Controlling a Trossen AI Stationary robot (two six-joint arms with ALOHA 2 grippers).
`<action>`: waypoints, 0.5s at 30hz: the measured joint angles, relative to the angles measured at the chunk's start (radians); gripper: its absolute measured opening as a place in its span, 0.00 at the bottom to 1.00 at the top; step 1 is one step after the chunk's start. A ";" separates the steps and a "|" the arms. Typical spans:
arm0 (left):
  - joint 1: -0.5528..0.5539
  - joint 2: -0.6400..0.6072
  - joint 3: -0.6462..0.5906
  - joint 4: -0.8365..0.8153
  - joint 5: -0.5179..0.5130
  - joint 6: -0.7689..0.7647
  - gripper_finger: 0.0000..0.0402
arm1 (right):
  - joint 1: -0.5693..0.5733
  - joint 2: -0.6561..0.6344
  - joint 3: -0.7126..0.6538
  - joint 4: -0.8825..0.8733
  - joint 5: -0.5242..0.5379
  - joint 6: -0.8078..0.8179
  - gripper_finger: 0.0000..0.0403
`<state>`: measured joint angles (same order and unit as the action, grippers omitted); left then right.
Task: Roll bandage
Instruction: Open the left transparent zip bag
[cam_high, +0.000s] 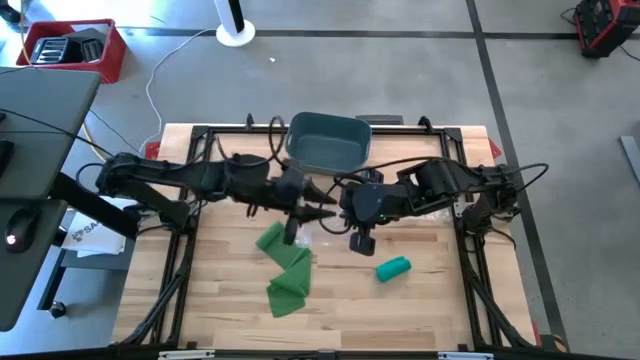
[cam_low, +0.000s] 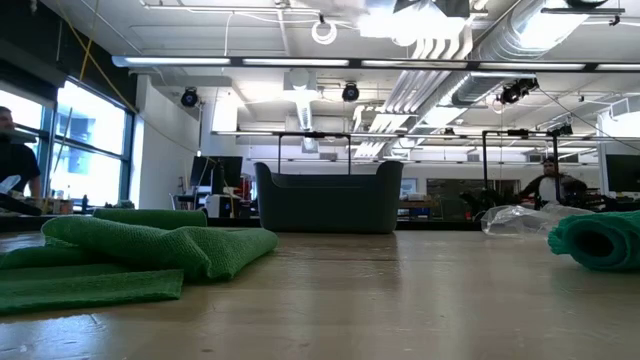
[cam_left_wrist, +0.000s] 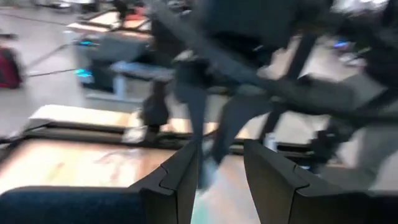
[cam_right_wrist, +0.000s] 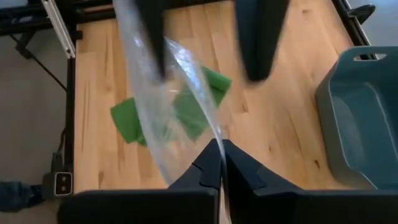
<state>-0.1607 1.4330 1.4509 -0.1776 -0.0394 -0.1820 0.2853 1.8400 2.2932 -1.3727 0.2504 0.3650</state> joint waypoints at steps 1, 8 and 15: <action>0.000 0.012 0.000 0.023 0.021 -0.008 0.30 | -0.002 0.003 0.000 0.001 -0.001 0.000 0.00; 0.002 0.063 0.000 -0.001 0.052 0.008 0.30 | 0.001 0.011 0.000 -0.026 -0.034 0.003 0.00; 0.001 0.061 0.001 -0.171 -0.115 0.040 0.30 | 0.003 0.011 0.000 -0.025 -0.034 0.011 0.00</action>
<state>-0.1593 1.4937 1.4517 -0.3483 -0.1546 -0.1420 0.2882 1.8510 2.2932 -1.3979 0.2169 0.3756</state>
